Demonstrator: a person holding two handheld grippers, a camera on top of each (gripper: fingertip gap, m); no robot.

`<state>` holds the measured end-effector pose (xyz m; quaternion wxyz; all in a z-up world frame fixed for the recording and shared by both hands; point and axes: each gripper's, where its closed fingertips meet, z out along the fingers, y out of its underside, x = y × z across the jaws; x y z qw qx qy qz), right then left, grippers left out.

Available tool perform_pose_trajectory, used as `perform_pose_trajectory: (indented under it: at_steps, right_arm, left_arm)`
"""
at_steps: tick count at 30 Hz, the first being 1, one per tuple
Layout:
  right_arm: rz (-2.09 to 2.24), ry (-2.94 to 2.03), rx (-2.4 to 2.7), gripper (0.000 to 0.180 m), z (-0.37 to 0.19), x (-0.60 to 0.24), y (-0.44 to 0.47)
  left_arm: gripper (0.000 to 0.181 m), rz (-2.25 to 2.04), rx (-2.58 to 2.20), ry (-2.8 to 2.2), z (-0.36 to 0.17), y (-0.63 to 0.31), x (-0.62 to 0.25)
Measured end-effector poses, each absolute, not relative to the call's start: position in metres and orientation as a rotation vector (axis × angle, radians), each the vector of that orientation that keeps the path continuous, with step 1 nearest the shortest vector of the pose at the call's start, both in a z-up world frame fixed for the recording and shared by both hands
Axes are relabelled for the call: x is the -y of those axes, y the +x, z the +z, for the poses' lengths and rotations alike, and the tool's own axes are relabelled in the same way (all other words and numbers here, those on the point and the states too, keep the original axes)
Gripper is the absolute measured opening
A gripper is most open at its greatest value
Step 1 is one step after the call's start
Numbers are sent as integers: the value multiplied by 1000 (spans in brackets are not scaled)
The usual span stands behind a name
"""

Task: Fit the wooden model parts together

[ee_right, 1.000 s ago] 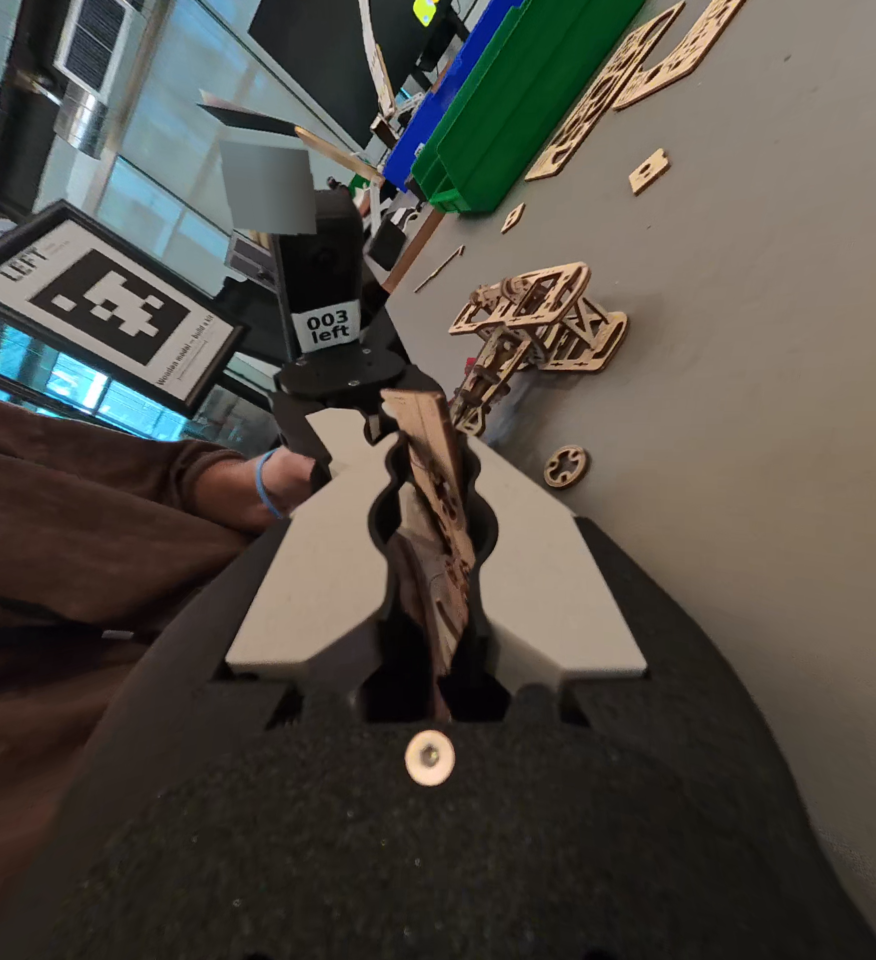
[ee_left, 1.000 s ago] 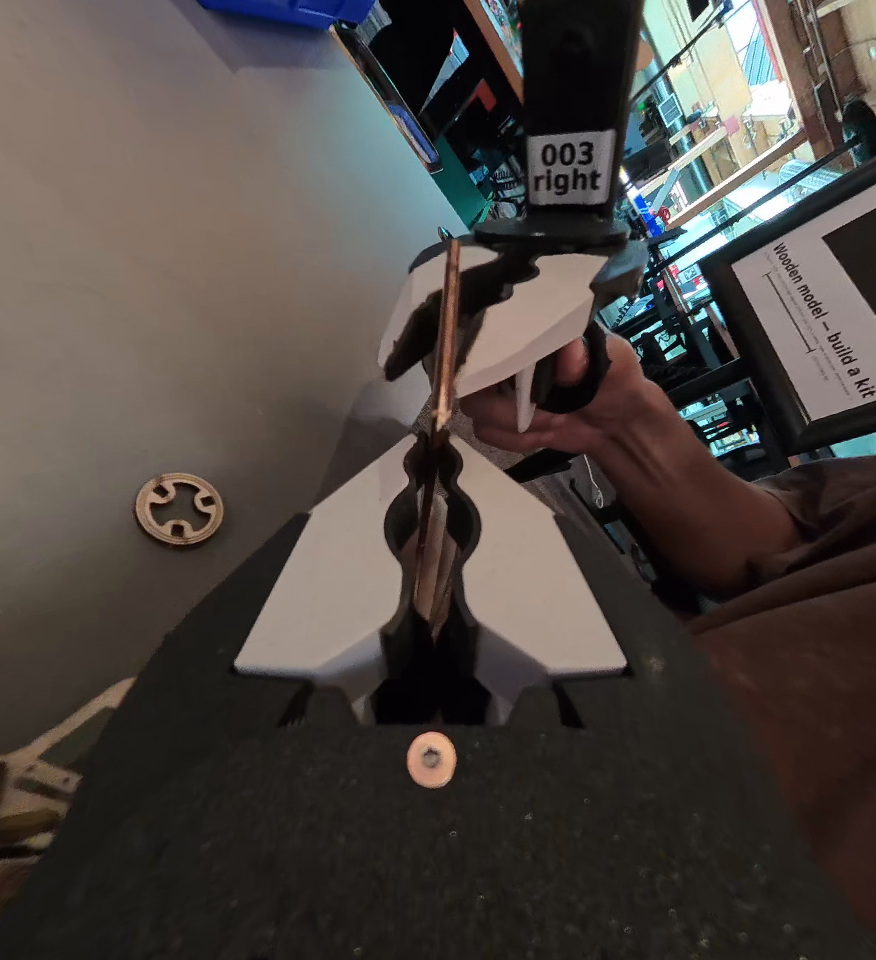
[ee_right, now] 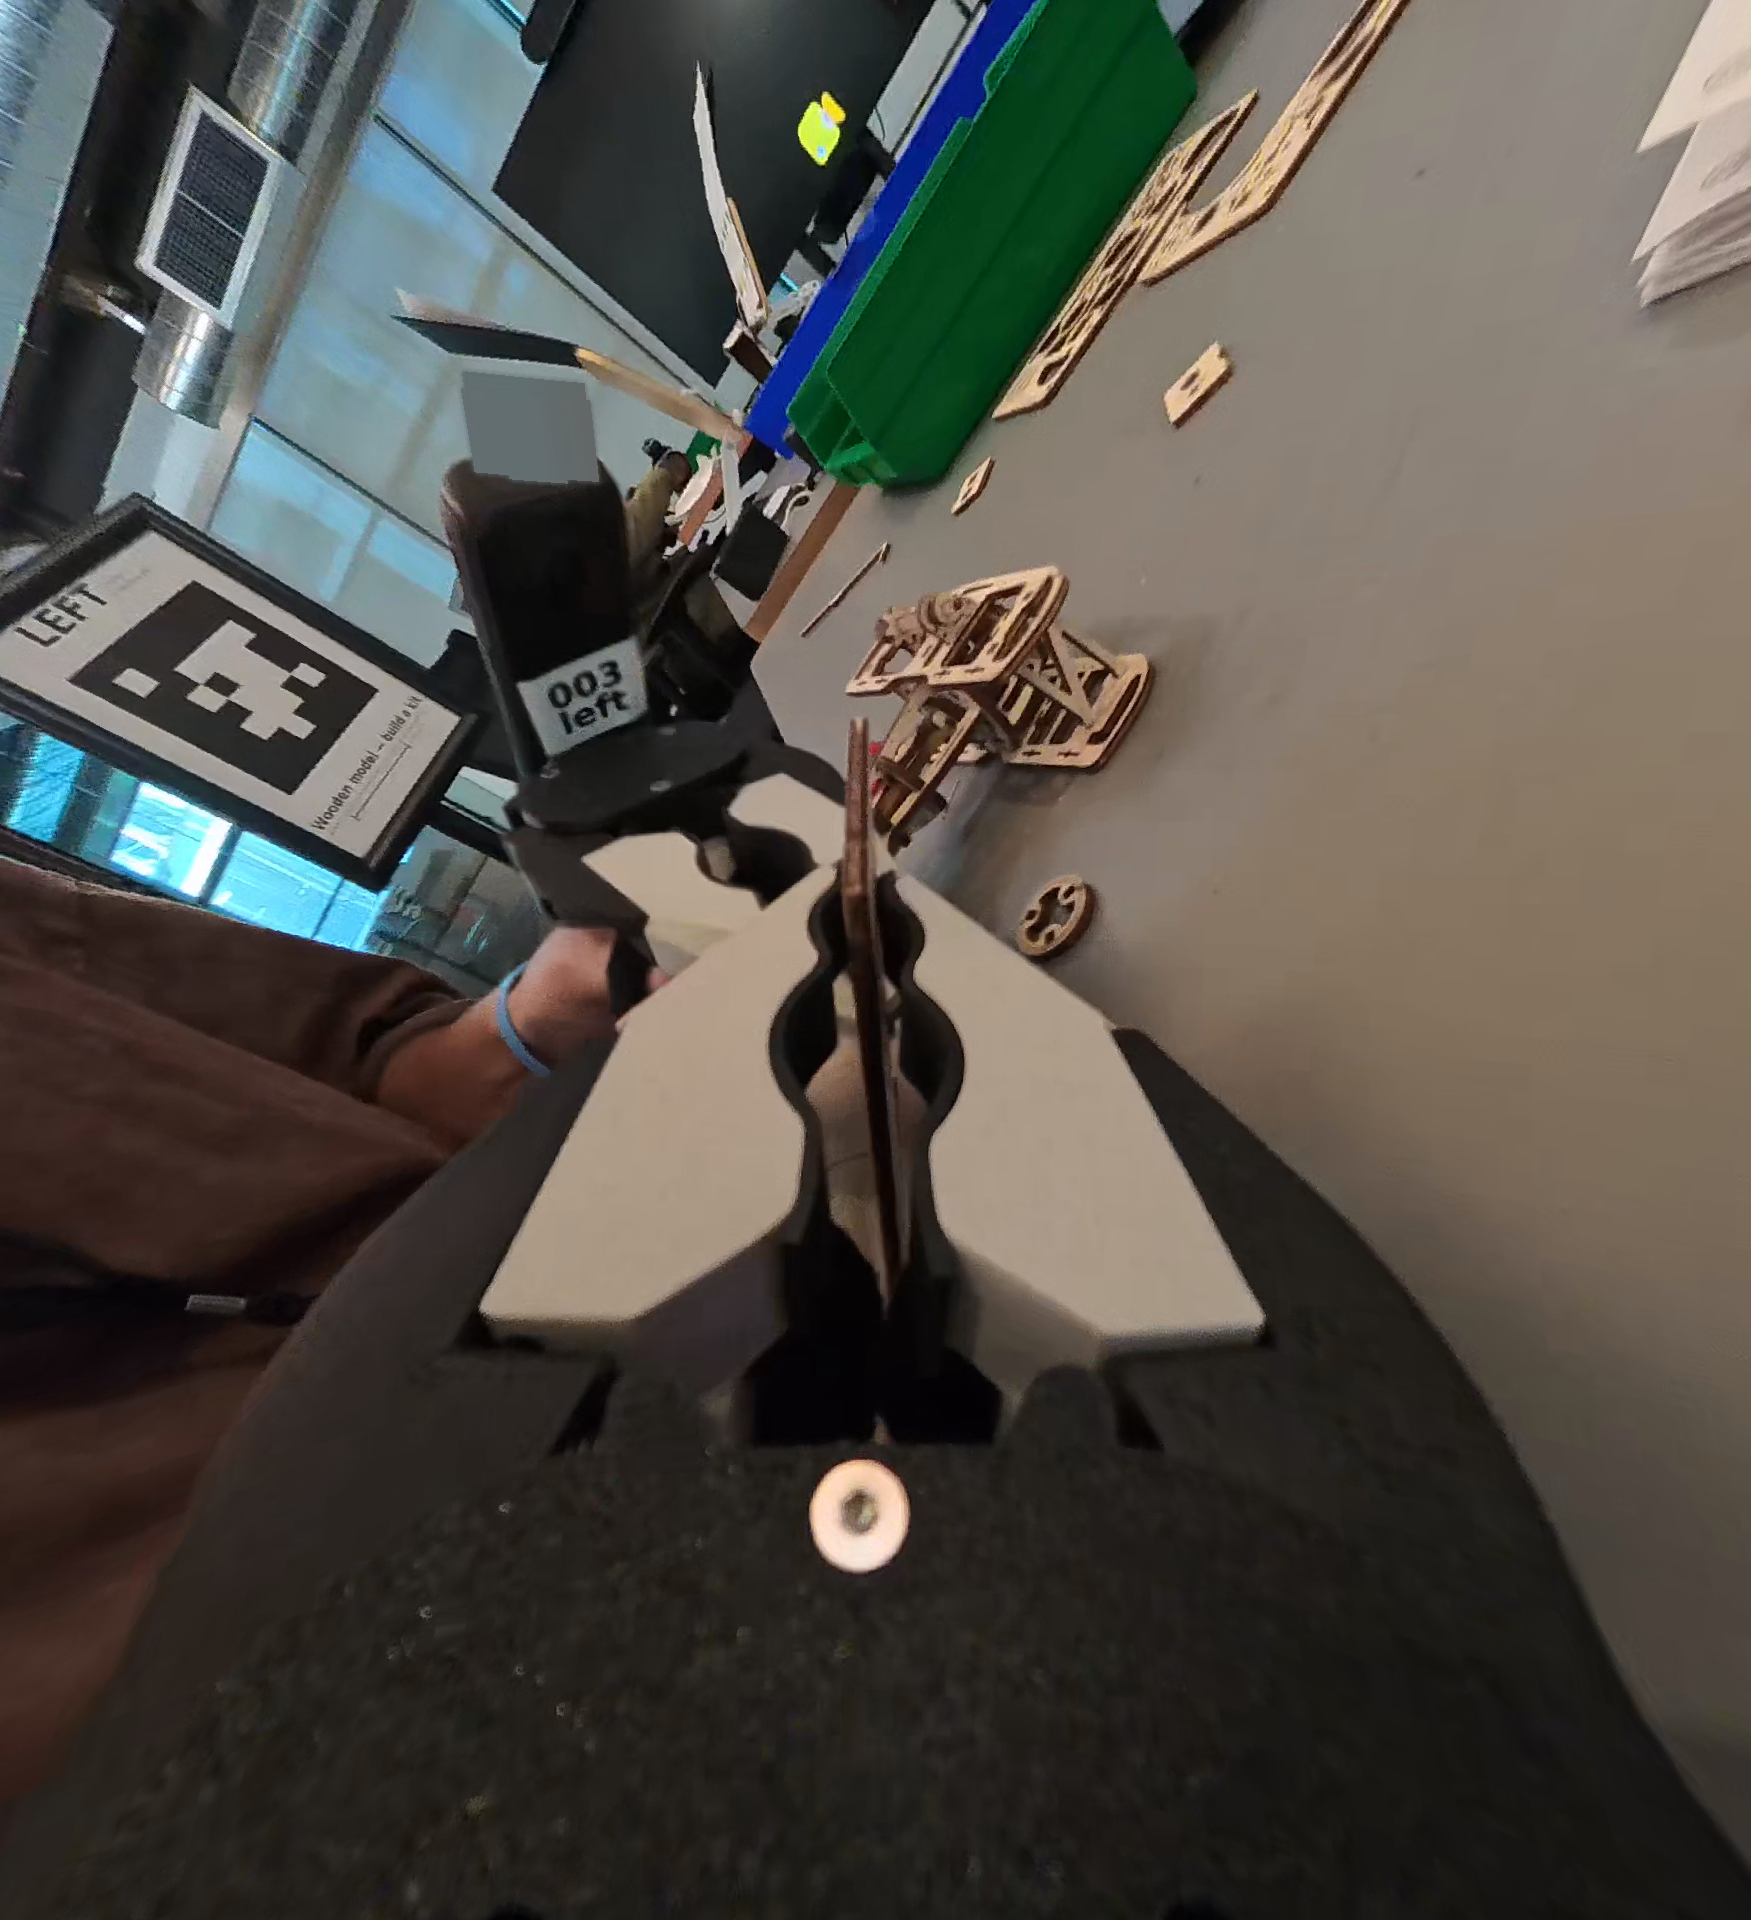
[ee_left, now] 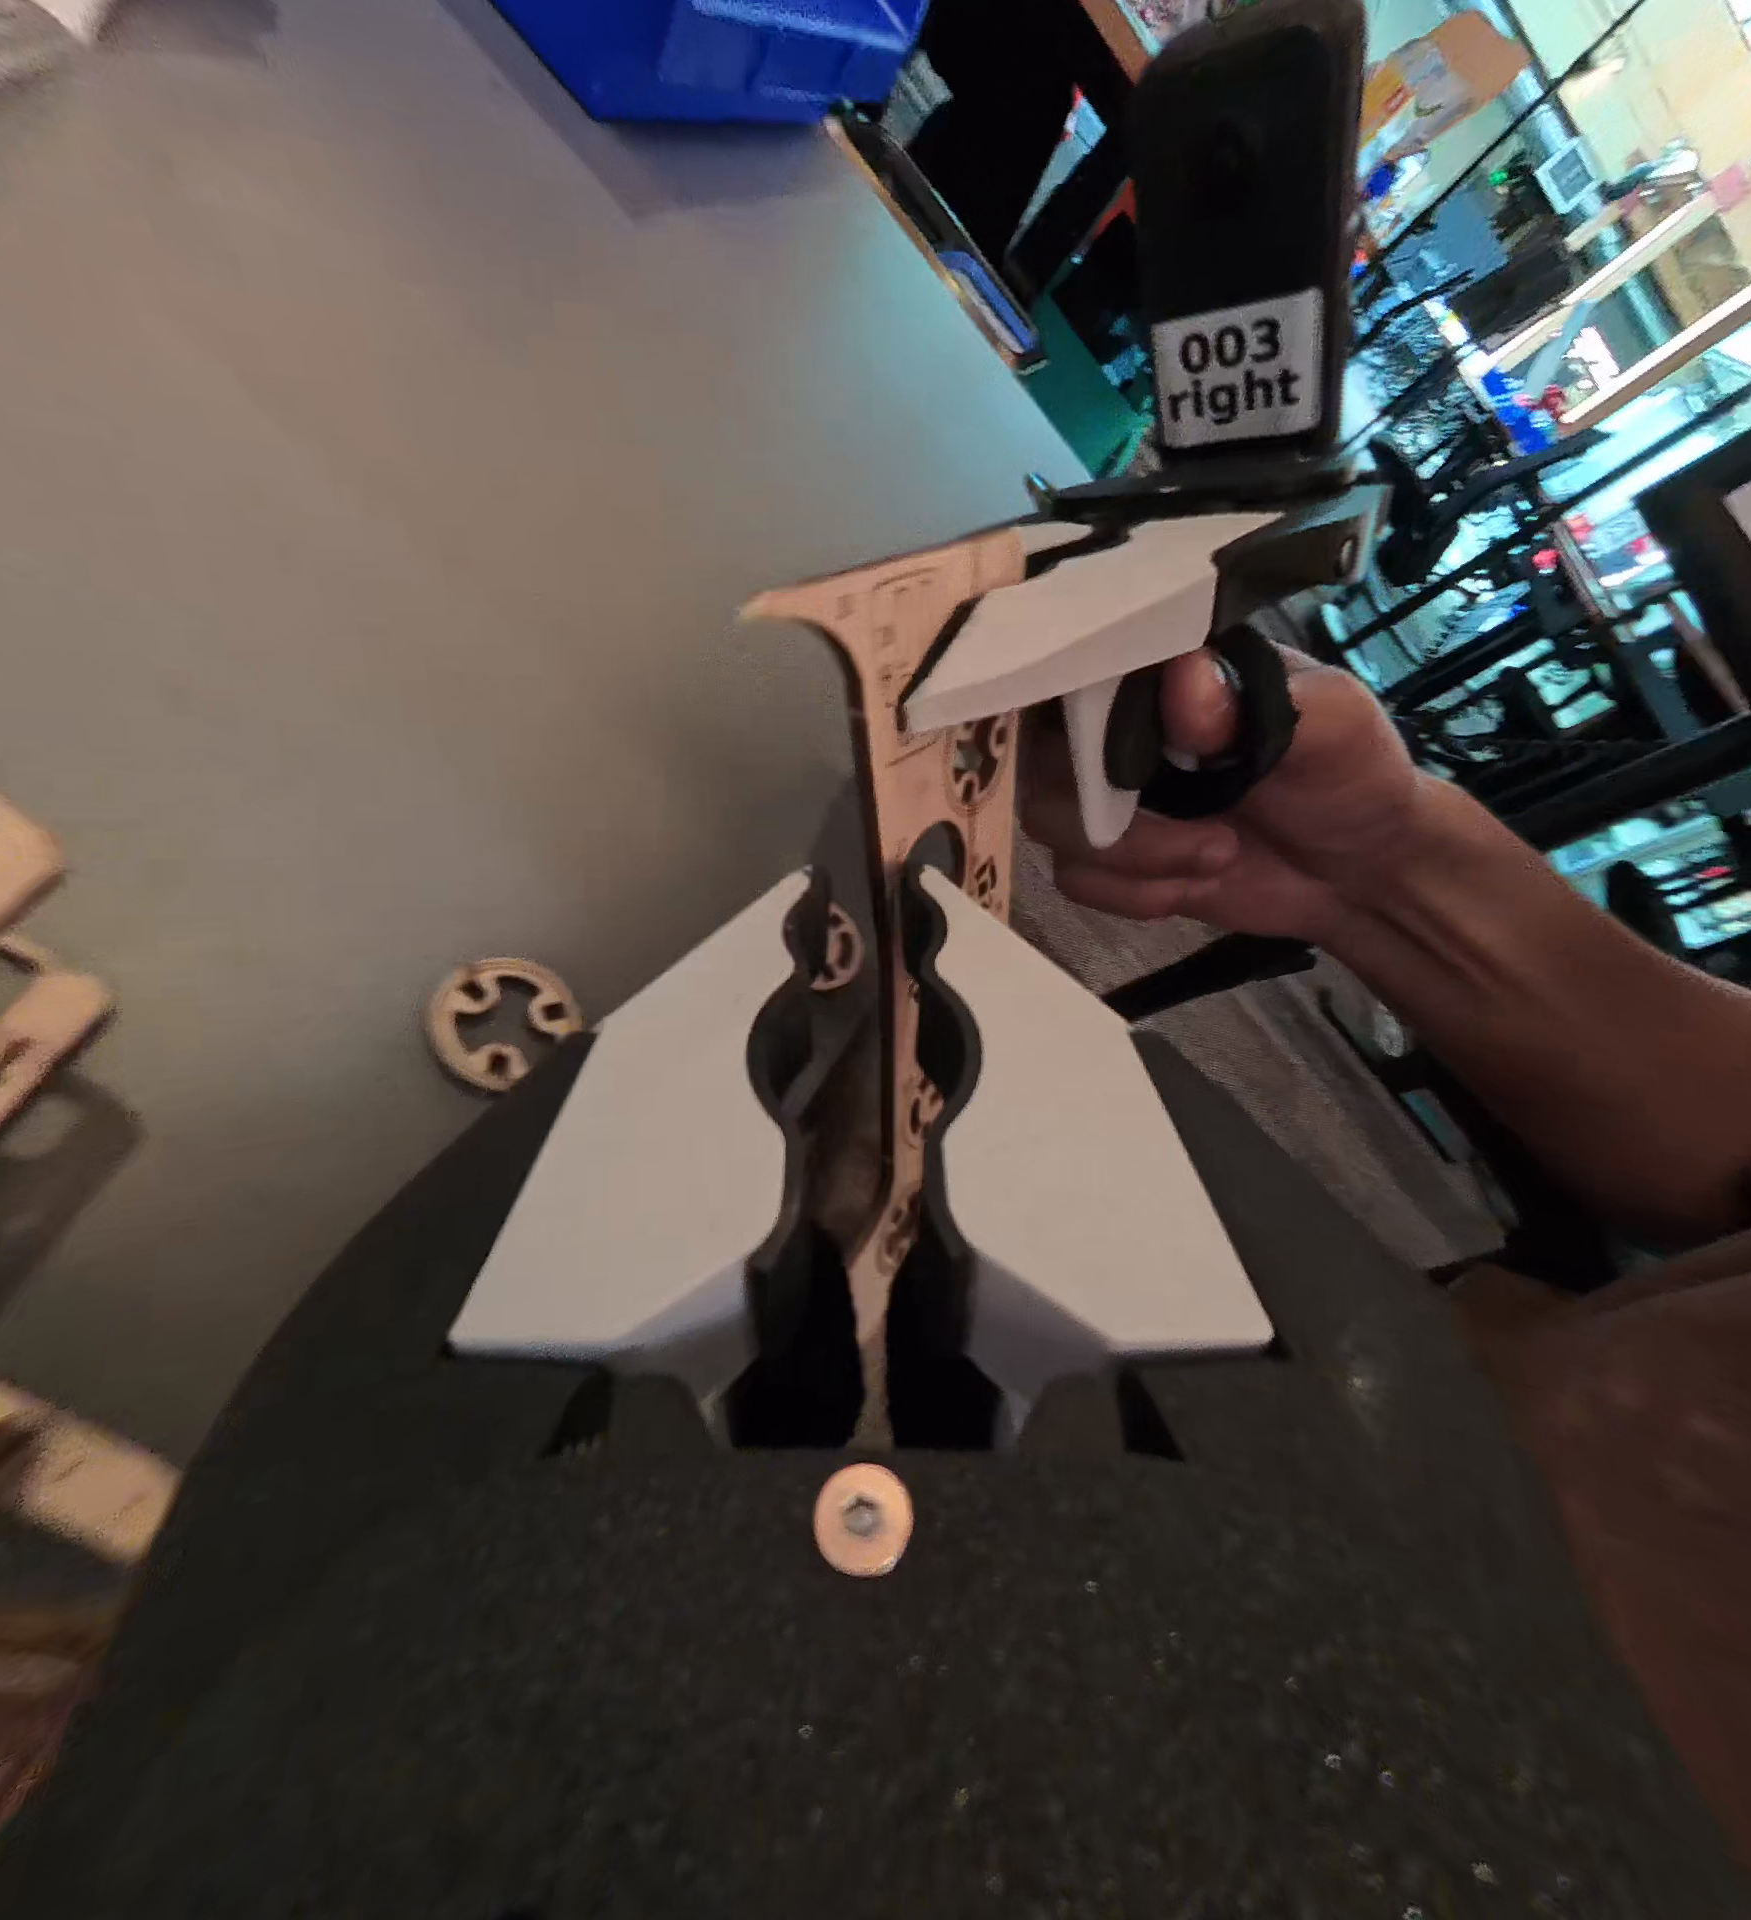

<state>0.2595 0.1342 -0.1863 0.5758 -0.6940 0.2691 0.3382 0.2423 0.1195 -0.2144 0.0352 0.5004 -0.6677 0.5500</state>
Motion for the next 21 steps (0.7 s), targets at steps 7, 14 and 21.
perform_pose_trajectory:
  at_steps: [7, 14, 21]
  right_arm:
    - [840, -1550, -555, 2, -157, -131, 250]
    - [827, -1582, -485, 1, -149, -146, 232]
    - [739, -1603, -580, 2, -150, -122, 258]
  left_arm:
    - [29, 1661, 2155, 1490, -205, 227, -130]
    - [11, 1643, 2039, 1295, -195, 202, -105]
    - [26, 1582, 2221, 1380, -192, 210, -141]
